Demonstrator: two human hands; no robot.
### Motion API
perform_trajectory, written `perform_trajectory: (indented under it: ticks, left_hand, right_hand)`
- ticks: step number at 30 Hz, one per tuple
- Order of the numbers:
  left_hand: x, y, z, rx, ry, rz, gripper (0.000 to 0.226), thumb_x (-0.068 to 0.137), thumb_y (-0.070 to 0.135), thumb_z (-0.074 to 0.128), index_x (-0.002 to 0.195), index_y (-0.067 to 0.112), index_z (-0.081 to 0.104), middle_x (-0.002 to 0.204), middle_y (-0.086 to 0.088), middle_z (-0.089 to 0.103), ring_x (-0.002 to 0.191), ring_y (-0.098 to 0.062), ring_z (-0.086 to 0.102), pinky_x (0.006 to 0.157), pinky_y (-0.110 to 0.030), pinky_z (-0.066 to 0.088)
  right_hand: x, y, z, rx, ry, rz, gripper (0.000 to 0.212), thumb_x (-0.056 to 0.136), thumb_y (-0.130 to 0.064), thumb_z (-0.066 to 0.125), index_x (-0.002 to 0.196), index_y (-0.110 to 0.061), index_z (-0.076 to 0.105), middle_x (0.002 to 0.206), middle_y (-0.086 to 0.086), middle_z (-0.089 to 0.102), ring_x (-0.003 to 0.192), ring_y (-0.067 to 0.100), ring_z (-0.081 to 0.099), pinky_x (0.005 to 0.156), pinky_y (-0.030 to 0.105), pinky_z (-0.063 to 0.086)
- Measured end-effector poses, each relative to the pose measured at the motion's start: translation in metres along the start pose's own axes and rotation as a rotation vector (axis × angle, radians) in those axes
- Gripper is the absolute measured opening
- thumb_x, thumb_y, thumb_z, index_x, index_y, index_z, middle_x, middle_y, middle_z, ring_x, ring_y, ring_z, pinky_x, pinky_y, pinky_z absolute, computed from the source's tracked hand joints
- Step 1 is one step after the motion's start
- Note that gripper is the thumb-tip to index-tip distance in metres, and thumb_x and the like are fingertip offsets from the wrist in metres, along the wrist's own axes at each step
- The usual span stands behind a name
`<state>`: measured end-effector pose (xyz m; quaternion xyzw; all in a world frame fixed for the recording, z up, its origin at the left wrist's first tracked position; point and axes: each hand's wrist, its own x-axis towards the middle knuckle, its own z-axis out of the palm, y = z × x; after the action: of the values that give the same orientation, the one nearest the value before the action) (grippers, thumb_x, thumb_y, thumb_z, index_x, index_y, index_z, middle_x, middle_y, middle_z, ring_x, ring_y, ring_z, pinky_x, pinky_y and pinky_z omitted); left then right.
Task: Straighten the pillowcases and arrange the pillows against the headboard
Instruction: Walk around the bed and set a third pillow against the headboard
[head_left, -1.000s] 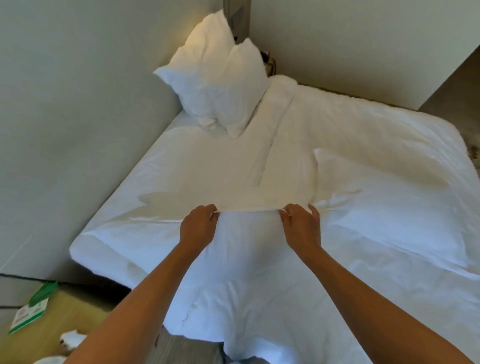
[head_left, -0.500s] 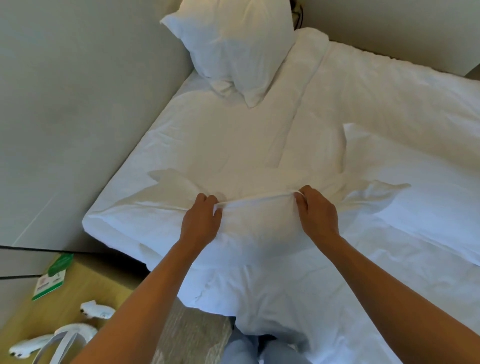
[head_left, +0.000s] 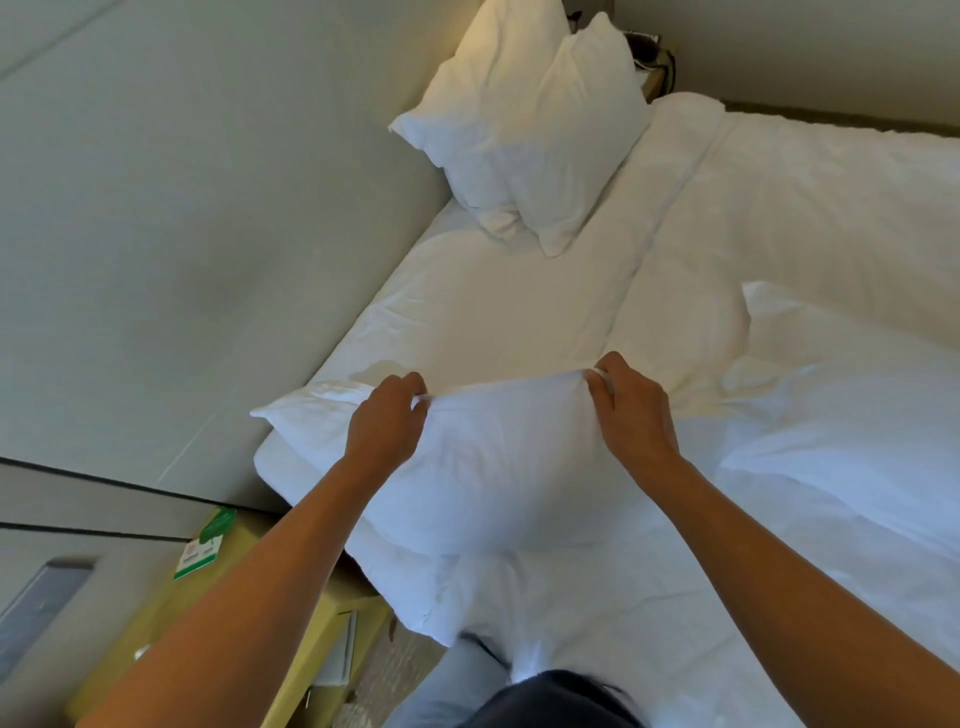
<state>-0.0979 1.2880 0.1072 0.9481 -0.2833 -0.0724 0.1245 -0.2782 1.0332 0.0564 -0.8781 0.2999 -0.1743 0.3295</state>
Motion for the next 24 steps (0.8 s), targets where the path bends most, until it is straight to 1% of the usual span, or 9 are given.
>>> perform_trajectory:
  ticks: [4,7,9,11,14,16,18,21,24]
  left_hand:
    - [0.005,0.002,0.001,0.037,-0.018,-0.056,0.015,0.103,0.03,0.055,0.109,0.018,0.061,0.106,-0.007,0.06,0.091,-0.029,0.064,0.077,-0.039,0.052]
    - [0.011,-0.012,0.005,0.051,-0.098,-0.092,0.021,0.102,0.03,0.057,0.116,0.017,0.066,0.117,-0.006,0.058,0.097,-0.028,0.067,0.083,-0.038,0.052]
    - [0.024,-0.038,0.007,0.057,-0.187,-0.073,0.025,0.102,0.029,0.057,0.122,0.017,0.066,0.124,-0.005,0.056,0.101,-0.027,0.067,0.086,-0.038,0.053]
    - [0.034,-0.054,0.01,0.074,-0.216,-0.034,0.027,0.102,0.028,0.057,0.125,0.019,0.065,0.126,-0.003,0.055,0.101,-0.025,0.068,0.084,-0.038,0.053]
    - [0.038,-0.076,0.012,0.104,-0.171,-0.005,0.025,0.103,0.03,0.053,0.122,0.02,0.066,0.119,-0.002,0.058,0.1,-0.025,0.067,0.079,-0.036,0.052]
    - [0.038,-0.081,0.014,0.162,-0.128,-0.038,0.026,0.104,0.032,0.048,0.115,0.018,0.068,0.11,-0.003,0.06,0.094,-0.027,0.067,0.076,-0.037,0.054]
    - [0.041,-0.087,0.013,0.207,-0.078,-0.043,0.029,0.106,0.031,0.043,0.105,0.015,0.068,0.1,-0.005,0.06,0.087,-0.028,0.068,0.068,-0.034,0.05]
    - [0.064,-0.12,-0.001,0.114,-0.02,0.004,0.029,0.108,0.026,0.038,0.095,0.011,0.06,0.09,-0.005,0.057,0.076,-0.029,0.065,0.06,-0.033,0.04]
    - [0.089,-0.15,-0.028,-0.046,0.055,0.0,0.028,0.108,0.025,0.037,0.087,0.013,0.052,0.076,-0.001,0.055,0.067,-0.025,0.055,0.056,-0.032,0.035]
  right_hand:
    - [0.01,0.01,-0.001,-0.044,-0.046,0.007,0.025,0.101,-0.047,0.059,0.088,-0.029,0.048,0.076,-0.009,0.058,0.068,0.021,0.061,0.059,0.029,0.042]
    - [0.013,0.012,-0.001,-0.11,-0.143,-0.012,0.033,0.089,-0.057,0.072,0.103,-0.029,0.062,0.092,-0.007,0.062,0.076,0.022,0.063,0.072,0.033,0.052]
    - [0.018,0.003,0.013,-0.21,-0.176,-0.016,0.033,0.091,-0.052,0.073,0.106,-0.023,0.071,0.099,0.0,0.065,0.081,0.028,0.065,0.077,0.035,0.051]
    - [0.022,-0.003,0.017,-0.241,-0.117,-0.036,0.027,0.097,-0.042,0.069,0.097,-0.016,0.076,0.092,0.004,0.065,0.076,0.032,0.065,0.071,0.033,0.046]
    - [0.021,-0.01,0.023,-0.233,0.007,-0.068,0.027,0.102,-0.033,0.065,0.09,-0.011,0.075,0.082,0.005,0.068,0.066,0.029,0.063,0.066,0.035,0.05]
    - [0.018,-0.011,0.022,-0.229,0.04,-0.055,0.027,0.104,-0.034,0.062,0.091,-0.014,0.073,0.082,0.004,0.072,0.066,0.028,0.064,0.066,0.034,0.051]
    - [0.02,-0.015,0.024,-0.226,0.062,-0.018,0.027,0.106,-0.035,0.059,0.094,-0.015,0.074,0.085,0.005,0.073,0.07,0.028,0.066,0.067,0.032,0.05]
    - [0.037,-0.05,0.04,-0.258,0.133,0.05,0.03,0.107,-0.035,0.056,0.099,-0.014,0.075,0.091,0.007,0.074,0.077,0.03,0.068,0.071,0.03,0.046]
    - [0.063,-0.09,0.055,-0.25,0.184,0.107,0.031,0.106,-0.036,0.056,0.099,-0.013,0.075,0.095,0.007,0.073,0.081,0.03,0.067,0.073,0.029,0.043]
